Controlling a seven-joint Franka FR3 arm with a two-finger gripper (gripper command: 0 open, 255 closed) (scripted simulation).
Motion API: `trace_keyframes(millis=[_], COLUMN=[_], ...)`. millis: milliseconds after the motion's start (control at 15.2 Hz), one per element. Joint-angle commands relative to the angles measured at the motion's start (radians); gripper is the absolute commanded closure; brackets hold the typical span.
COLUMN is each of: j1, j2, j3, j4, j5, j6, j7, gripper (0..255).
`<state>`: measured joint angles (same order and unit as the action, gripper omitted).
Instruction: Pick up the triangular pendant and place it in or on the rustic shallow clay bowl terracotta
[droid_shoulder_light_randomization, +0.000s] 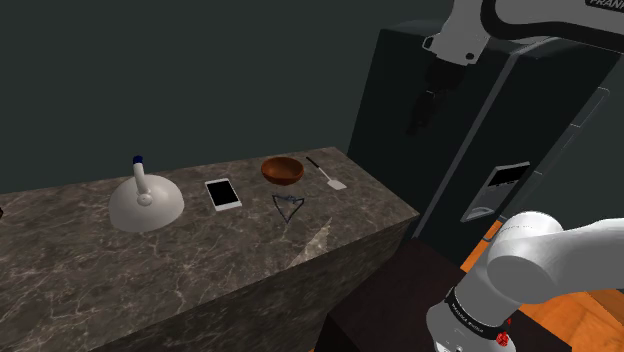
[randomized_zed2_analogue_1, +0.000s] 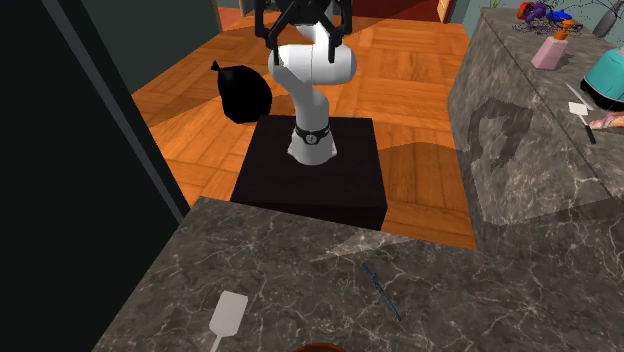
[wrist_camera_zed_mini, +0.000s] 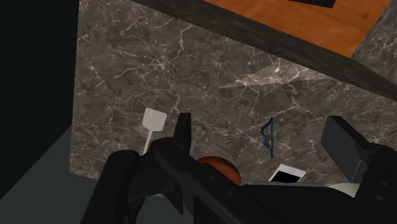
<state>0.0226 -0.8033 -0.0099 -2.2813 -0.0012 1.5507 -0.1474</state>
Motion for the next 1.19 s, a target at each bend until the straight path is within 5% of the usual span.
trace_keyframes(millis=[0,1122], j1=[0.000,0.060], j2=[0.000,0.441], j3=[0.000,0.044], j4=[0.000,-0.101], j5=[0.000,0.142], j6=[0.000,0.530], j7=[0.000,0.044], gripper=[0,0])
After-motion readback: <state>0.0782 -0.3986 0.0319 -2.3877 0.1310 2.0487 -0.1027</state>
